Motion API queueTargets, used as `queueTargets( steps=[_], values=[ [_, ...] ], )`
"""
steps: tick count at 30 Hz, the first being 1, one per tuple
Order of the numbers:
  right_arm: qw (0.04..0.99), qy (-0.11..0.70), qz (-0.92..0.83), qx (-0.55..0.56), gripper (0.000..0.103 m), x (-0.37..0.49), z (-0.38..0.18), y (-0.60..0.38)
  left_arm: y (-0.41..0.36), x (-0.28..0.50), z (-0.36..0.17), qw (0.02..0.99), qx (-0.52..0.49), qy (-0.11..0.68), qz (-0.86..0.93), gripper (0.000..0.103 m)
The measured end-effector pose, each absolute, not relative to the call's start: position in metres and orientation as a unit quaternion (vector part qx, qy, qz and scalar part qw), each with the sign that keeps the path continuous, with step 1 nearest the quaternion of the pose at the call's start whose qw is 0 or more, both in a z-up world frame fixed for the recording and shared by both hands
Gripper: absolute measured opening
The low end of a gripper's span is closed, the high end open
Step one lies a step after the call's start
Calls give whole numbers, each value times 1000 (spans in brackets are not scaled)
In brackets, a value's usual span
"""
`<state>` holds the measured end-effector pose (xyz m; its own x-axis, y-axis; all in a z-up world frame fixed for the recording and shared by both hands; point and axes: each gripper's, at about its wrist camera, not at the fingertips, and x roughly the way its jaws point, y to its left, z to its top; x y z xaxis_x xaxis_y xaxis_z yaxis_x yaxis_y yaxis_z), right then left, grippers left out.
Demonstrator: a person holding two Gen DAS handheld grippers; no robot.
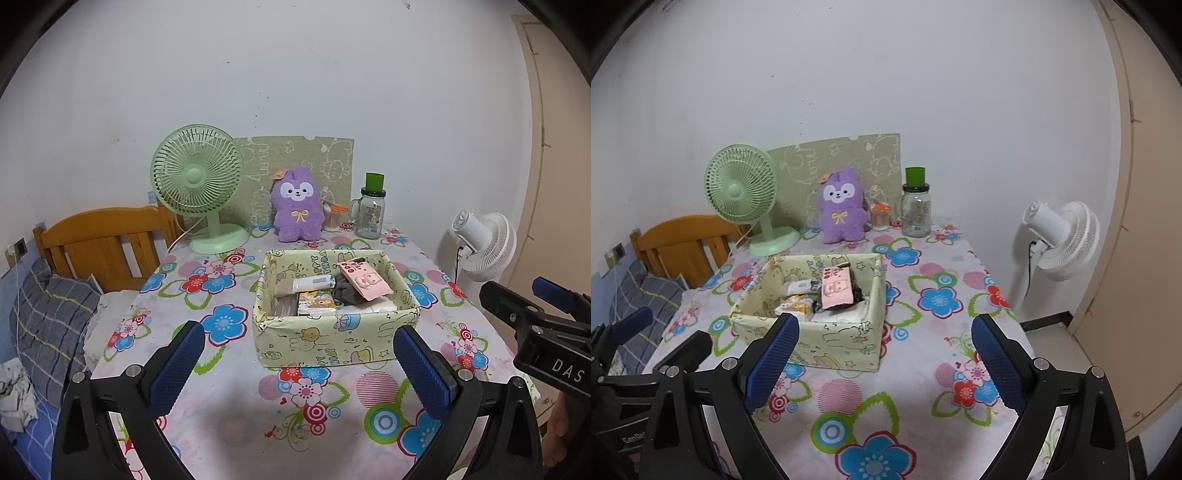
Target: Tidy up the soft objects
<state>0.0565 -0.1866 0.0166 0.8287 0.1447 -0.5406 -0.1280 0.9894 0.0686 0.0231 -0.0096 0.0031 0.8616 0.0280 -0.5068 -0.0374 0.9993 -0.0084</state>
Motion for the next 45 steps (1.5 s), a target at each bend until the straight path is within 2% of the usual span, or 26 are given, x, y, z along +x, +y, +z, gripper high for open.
queueTargets(
  steps=[45],
  values=[
    [959,273,74,16,98,50,16,-182,-8,20,11,967,-19,252,18,103]
  ],
)
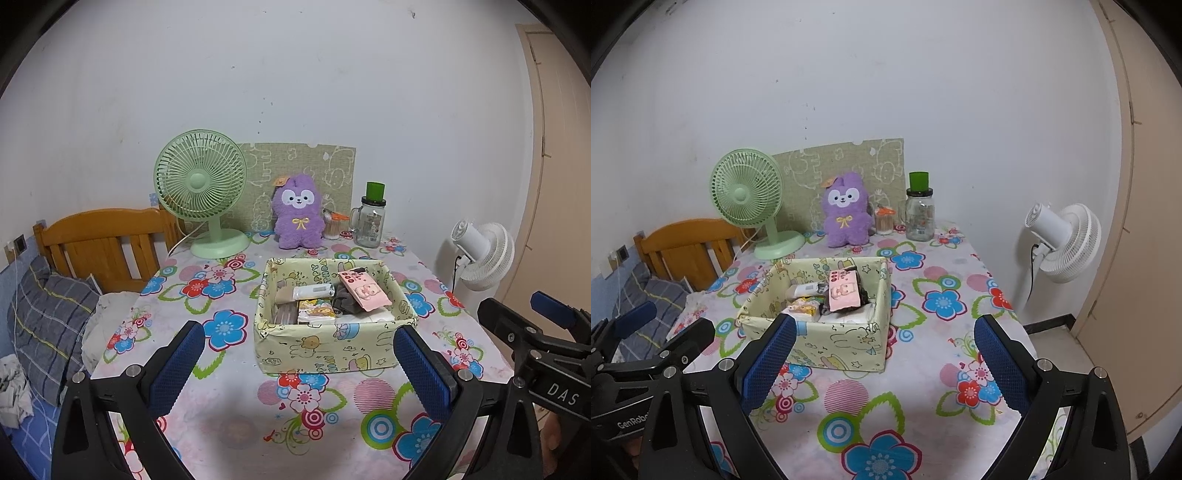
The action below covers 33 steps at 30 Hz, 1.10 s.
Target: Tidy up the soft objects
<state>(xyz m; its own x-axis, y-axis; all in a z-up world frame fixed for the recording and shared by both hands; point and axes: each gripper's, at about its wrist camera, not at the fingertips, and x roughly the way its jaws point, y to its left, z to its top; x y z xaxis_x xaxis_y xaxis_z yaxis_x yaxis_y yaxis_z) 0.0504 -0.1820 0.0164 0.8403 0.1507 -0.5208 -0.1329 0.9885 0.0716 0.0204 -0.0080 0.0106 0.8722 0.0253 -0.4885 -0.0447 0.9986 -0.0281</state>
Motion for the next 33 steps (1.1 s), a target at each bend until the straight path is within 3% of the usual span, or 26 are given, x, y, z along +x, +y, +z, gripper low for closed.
queueTargets(
  steps=[33],
  values=[
    [960,270,75,19,98,47,19,-183,-9,16,15,970,-18,243,14,103]
  ],
)
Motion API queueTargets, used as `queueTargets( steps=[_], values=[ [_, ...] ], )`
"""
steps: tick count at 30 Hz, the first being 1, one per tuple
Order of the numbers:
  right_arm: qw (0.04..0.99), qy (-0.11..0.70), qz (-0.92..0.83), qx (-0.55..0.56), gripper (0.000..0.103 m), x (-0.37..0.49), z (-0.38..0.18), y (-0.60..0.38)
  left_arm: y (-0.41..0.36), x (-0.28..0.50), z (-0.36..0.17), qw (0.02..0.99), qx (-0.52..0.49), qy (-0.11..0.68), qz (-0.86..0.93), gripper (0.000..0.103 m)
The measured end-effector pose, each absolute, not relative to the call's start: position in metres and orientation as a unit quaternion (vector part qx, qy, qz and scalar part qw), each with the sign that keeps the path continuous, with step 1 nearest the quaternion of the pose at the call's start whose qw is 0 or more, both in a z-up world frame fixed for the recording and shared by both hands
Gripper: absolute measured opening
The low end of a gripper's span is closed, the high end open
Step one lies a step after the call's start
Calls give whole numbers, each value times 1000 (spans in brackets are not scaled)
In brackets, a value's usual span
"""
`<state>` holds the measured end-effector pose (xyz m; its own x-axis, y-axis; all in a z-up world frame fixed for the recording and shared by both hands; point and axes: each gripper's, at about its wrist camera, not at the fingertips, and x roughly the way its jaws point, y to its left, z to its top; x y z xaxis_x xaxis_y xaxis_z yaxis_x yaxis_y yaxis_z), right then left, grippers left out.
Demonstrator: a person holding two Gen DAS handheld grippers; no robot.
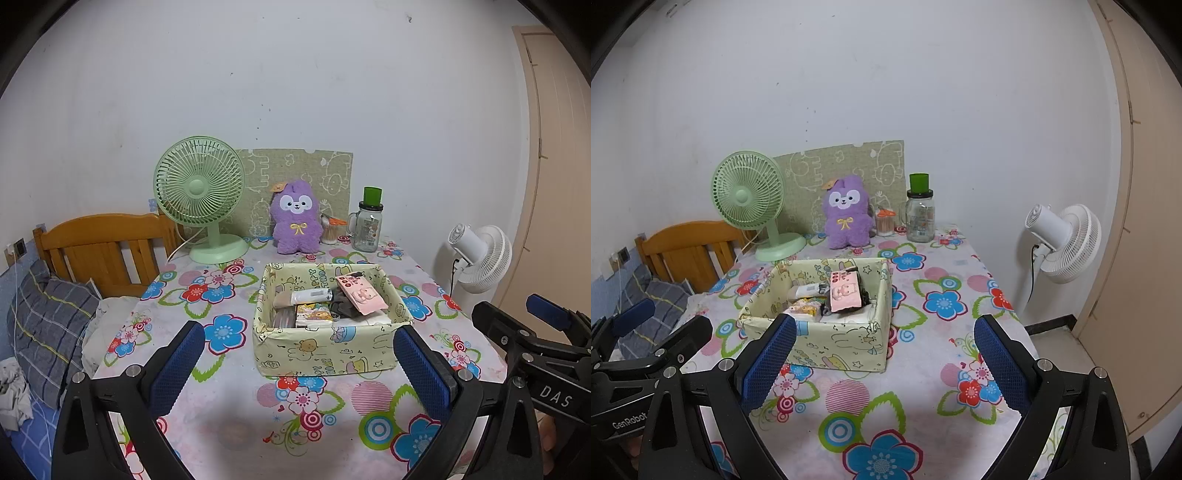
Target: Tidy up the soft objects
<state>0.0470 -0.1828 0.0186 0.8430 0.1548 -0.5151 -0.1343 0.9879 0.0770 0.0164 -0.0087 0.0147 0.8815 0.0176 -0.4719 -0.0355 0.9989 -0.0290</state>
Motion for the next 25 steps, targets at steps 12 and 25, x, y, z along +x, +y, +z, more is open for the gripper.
queueTargets(
  steps=[12,25],
  values=[
    [960,269,75,19,98,47,20,-182,-8,16,15,970,-16,241,14,103],
    [960,269,71,22,98,45,19,-183,-10,18,15,970,-15,242,11,103]
  ],
)
